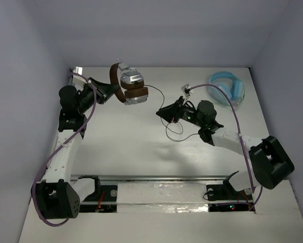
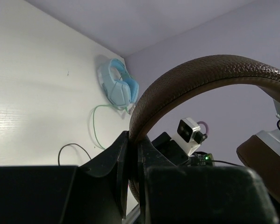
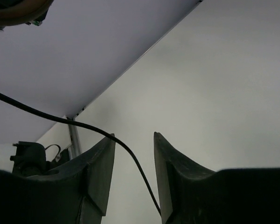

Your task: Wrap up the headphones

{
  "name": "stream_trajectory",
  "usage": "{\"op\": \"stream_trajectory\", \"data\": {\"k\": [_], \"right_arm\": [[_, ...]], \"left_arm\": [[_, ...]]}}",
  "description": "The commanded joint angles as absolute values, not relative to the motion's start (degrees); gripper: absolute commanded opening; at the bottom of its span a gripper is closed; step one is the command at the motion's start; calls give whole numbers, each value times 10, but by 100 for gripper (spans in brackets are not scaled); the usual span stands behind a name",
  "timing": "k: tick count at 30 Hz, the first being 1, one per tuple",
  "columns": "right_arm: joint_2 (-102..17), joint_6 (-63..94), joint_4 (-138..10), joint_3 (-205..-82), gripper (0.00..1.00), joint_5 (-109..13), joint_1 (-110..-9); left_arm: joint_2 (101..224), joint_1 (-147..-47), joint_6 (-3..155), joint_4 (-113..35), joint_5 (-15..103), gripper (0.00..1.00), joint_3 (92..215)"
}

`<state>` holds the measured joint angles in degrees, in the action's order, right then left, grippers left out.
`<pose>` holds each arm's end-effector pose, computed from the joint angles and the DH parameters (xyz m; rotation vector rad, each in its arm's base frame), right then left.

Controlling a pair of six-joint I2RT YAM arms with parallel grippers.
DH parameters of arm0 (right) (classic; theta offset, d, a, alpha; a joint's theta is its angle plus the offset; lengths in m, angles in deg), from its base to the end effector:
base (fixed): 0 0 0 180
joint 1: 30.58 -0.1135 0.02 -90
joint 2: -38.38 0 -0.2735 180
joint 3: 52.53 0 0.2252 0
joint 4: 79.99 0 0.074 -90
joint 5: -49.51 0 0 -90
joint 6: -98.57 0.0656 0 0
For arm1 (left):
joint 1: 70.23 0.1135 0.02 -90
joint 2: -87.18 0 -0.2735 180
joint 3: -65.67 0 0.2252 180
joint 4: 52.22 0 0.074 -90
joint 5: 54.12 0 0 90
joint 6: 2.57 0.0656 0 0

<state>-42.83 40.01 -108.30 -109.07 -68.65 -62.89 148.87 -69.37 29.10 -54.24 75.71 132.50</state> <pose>0.2492 0.1942 0.2982 -0.4388 1.5930 1.2383 0.2386 -0.0384 0.3900 -0.2049 1.6062 -1.2920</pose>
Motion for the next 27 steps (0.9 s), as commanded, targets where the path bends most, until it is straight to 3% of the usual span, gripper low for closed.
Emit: {"op": "stream_trajectory", "data": {"k": [1,5,7,8,10,12,19,27], "right_arm": [[-441,392,-1119,-1085,45,-672,-633],[-467,398,-1129,-1099,45,-683,-638],[-466,404,-1130,-1101,30,-680,-643],[-464,404,-1130,-1102,18,-671,-643],[-461,407,-1079,-1116,5,-641,-666],[-458,407,-1024,-1132,0,-580,-688],[-428,384,-678,-1219,0,-327,-816],[-336,353,-384,-1332,0,-137,-905]], "left_arm": [[1477,-691,250,-630,762,0,1339],[1471,-691,263,-609,758,0,1349],[1469,-691,269,-595,746,0,1354],[1469,-691,274,-588,739,0,1357],[1467,-691,270,-586,704,0,1354],[1456,-691,268,-573,662,0,1346],[1389,-691,356,-469,395,0,1308],[1315,-691,483,-354,286,0,1257]]}}
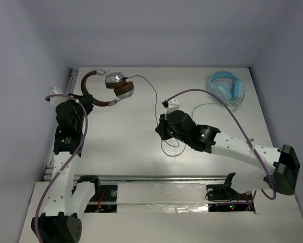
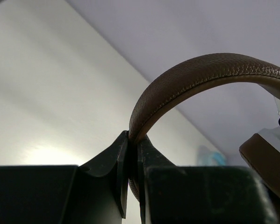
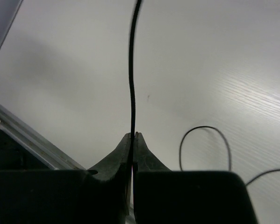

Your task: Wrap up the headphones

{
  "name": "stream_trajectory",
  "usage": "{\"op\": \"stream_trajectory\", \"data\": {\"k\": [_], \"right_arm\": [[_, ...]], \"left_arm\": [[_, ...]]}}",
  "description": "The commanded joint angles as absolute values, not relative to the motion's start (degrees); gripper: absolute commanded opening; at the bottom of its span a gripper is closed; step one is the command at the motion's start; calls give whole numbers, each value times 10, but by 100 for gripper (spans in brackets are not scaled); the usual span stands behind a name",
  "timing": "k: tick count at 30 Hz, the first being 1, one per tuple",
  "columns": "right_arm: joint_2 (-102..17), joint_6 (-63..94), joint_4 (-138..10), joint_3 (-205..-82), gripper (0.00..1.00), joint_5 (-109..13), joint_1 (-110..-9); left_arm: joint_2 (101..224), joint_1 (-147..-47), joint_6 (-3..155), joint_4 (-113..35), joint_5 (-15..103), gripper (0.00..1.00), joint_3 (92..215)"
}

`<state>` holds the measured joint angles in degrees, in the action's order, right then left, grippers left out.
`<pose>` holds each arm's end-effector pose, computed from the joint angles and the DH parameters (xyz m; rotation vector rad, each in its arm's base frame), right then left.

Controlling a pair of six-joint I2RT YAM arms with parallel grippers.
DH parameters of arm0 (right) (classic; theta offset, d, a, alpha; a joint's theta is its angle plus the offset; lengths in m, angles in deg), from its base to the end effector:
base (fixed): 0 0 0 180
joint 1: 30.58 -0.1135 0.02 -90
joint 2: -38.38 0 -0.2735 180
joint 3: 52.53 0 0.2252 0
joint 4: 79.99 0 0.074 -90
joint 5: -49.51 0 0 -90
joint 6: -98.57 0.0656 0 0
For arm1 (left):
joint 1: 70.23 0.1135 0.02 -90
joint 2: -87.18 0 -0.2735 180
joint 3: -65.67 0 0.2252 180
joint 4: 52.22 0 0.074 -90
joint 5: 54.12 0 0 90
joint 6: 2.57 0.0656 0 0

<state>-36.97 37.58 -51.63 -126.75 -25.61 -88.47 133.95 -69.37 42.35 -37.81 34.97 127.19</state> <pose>0.1714 0.2414 0.3060 -0.3736 2.1009 0.6518 0.1900 0.0039 0.3709 -0.6345 1.4643 -0.5925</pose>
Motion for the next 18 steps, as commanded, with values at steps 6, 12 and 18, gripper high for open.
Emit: {"op": "stream_trajectory", "data": {"k": [6,12,18], "right_arm": [[-354,305,-224,-1491,0,-43,-933],[-369,140,-266,-1608,0,18,-933],[-382,-18,-383,-1619,0,-22,-922]], "left_arm": [[1320,-731,557,-300,285,0,1247],[1387,-825,620,-251,312,0,1287],[1433,-830,672,-235,466,0,1302]]}}
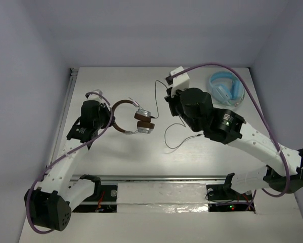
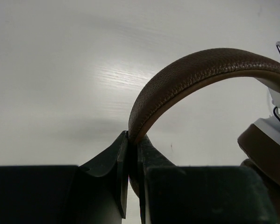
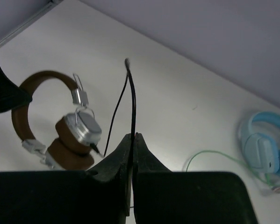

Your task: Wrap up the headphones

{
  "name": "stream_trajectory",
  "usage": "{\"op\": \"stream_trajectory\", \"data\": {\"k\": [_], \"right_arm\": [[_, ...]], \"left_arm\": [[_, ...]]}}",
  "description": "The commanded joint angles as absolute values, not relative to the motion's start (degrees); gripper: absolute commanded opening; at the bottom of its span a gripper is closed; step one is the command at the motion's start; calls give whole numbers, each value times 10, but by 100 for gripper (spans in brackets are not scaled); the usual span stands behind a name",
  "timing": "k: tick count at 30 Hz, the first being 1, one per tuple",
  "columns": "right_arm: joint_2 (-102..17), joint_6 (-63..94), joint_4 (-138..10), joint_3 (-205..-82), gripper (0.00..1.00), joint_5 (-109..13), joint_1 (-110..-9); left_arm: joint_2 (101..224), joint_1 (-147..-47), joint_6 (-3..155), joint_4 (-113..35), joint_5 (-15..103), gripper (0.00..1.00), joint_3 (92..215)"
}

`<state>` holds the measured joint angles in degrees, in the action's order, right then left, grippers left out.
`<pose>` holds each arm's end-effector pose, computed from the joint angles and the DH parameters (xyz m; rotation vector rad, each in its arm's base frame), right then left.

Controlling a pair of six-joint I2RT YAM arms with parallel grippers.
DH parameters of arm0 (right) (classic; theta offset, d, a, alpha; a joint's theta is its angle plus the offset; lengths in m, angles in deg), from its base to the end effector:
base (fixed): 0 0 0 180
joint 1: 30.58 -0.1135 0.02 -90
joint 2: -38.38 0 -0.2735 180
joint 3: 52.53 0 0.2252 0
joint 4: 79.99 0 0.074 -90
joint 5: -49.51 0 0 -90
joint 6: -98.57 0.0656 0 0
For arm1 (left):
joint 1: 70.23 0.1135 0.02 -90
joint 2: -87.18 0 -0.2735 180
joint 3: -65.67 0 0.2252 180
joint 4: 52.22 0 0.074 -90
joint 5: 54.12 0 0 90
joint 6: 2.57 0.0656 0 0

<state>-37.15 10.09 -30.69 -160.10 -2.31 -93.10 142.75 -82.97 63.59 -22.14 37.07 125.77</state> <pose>0.1571 0.2141 0.4605 -0.5049 1.7376 0.1702 0.2102 -0.0489 0.2967 -0.1842 2.0343 -0.4242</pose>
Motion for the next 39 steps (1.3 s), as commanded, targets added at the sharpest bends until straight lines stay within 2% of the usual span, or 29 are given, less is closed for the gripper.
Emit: {"op": "stream_trajectory", "data": {"k": [1,6,8,9,16,20,24,30,34,39], "right_arm": [[-381,-54,-434,-1606,0,-37,-913],[-407,-67,-483,-1616,0,-122,-853],[-426,-63,-492,-1622,0,-141,-826],[-433,-58,-493,-1624,0,-166,-818],[-467,-15,-533,-1585,0,-185,-784],[-446,38,-564,-1521,0,-183,-778],[-418,84,-593,-1452,0,-218,-778],[-419,134,-620,-1406,0,-260,-778],[-411,160,-639,-1387,0,-283,-778],[-377,241,-728,-1325,0,-347,-778]], "left_arm": [[1439,-830,681,-237,523,0,1302],[1453,-830,711,-240,623,0,1289],[1455,-830,715,-254,711,0,1281],[1455,-830,700,-286,772,0,1267],[1442,-835,590,-453,932,0,1231],[1422,-835,493,-566,941,0,1210],[1427,-835,368,-760,973,0,1190],[1453,-846,256,-907,1002,0,1194],[1447,-846,223,-941,966,0,1186],[1433,-846,201,-939,828,0,1180]]}}
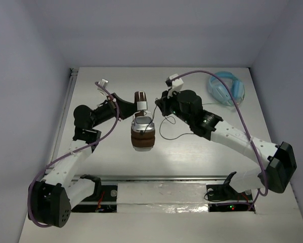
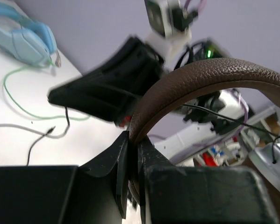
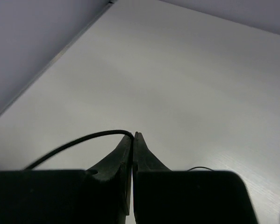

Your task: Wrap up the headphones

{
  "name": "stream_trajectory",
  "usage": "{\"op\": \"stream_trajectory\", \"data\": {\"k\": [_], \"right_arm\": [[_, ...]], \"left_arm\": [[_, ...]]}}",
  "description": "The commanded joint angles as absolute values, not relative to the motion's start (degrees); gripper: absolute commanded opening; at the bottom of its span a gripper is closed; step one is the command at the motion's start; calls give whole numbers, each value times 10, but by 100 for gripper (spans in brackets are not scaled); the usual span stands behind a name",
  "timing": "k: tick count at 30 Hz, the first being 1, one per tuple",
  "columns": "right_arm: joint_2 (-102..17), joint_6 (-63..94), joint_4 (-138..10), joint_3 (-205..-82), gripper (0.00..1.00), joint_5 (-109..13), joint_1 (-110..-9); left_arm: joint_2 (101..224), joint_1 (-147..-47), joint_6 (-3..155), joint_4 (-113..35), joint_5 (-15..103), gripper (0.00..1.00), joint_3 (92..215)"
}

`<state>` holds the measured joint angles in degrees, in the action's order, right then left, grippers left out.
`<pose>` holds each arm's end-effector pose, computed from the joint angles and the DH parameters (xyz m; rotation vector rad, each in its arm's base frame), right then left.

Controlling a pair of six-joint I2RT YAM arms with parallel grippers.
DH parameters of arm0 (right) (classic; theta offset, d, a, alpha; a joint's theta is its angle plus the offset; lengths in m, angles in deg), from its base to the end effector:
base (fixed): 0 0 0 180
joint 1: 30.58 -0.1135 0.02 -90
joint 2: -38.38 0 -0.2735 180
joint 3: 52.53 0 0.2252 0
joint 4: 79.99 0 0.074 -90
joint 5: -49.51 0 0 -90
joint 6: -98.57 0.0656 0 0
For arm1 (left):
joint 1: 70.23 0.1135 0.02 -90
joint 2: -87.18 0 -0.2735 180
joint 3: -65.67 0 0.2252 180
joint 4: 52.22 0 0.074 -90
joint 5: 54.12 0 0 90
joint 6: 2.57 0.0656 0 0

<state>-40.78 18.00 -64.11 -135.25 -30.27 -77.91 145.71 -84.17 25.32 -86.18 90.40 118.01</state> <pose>0.2313 0.2338 0.3665 -0.4649 1.7557 0.5508 0.1815 -0.1001 0.3747 0.4209 1.4302 -1.6175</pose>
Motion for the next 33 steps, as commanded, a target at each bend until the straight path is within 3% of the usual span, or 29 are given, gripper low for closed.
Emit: {"op": "stream_trajectory", "data": {"k": [1,5,7,8,12,19,26,33], "right_arm": [[-370,271,-782,-1288,0,-371,-778],[-363,323,-898,-1225,1,-458,-778],[-379,327,-930,-1220,13,-481,-778],[-387,327,-937,-1216,24,-487,-778],[-415,321,-988,-1197,38,-521,-778],[-448,357,-1082,-1145,40,-549,-778],[-449,424,-1123,-1090,41,-597,-778],[-466,433,-1075,-1085,41,-538,-815]], "left_arm": [[1432,-846,192,-944,806,0,1173],[1446,-851,149,-978,730,0,1172],[1456,-868,145,-970,722,0,1186],[1458,-874,146,-968,715,0,1191],[1451,-885,150,-936,695,0,1200],[1402,-885,156,-856,606,0,1195],[1359,-885,229,-747,437,0,1209],[1356,-890,211,-716,342,0,1200]]}}
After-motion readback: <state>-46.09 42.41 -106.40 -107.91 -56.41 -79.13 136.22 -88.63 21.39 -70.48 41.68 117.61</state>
